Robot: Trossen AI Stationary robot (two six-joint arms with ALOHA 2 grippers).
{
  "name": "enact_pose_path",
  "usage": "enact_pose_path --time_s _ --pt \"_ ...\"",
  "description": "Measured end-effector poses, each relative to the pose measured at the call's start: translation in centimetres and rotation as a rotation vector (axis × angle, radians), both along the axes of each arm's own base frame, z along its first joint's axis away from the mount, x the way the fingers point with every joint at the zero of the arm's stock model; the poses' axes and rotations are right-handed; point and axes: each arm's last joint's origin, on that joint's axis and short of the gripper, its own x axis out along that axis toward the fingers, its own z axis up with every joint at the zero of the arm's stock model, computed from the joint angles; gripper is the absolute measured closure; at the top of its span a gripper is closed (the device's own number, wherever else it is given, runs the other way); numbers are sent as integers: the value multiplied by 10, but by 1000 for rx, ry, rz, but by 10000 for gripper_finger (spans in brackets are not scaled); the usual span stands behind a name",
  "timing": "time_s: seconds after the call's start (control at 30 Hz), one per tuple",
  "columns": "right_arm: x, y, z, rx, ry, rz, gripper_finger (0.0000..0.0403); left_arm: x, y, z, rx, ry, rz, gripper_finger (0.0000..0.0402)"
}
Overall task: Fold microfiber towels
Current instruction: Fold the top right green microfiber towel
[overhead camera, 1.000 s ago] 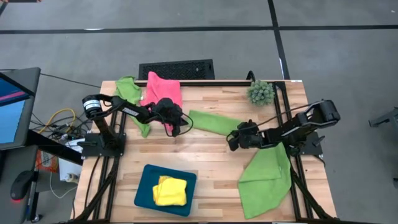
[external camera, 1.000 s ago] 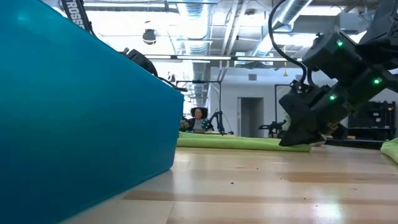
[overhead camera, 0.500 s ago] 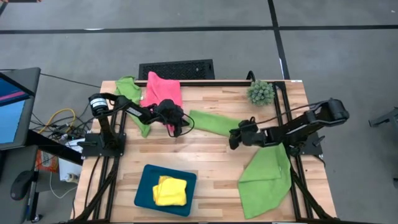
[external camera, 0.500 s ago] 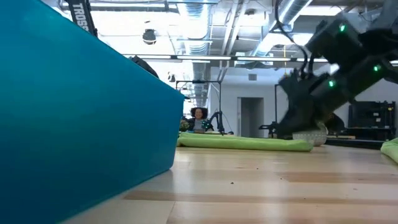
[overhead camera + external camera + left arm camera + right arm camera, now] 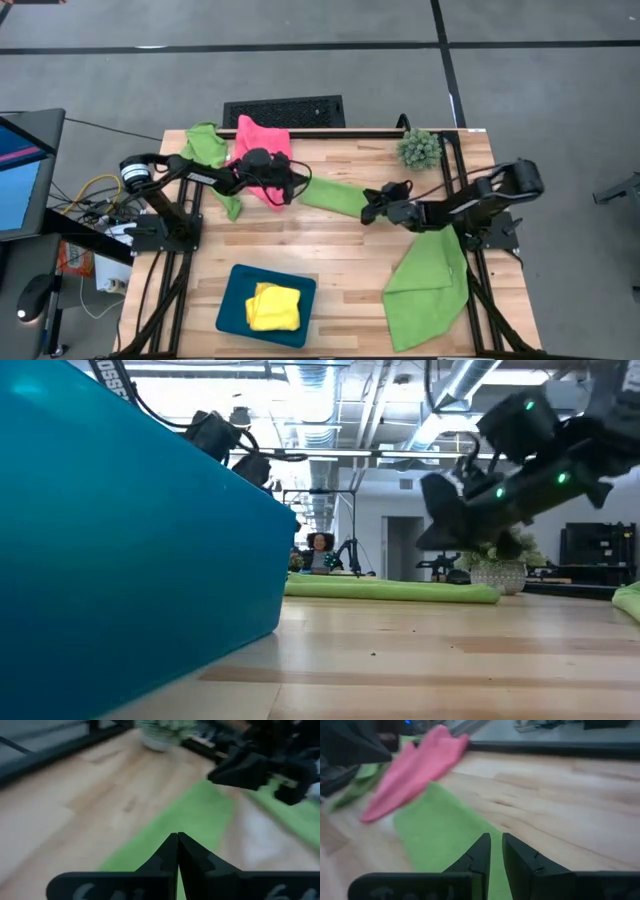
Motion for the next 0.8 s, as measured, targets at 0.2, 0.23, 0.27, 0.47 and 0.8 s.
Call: enact_pose_path --time_s 0.2,0.23,0.27,0.47,0.8 --pt "-2 -7 -32 83 31 -113 329 -1 1 -1 151 58 30 401" --pt "-3 -7 -36 93 36 -123 329 0 2 -3 166 65 27 401" --pt "-3 -7 -39 106 38 -132 329 1 2 -7 171 71 23 401" --pt "-2 -6 -45 101 23 -154 329 9 5 -37 106 60 10 401" --pt "1 -4 -42 115 22 -115 329 28 17 -59 92 130 40 401"
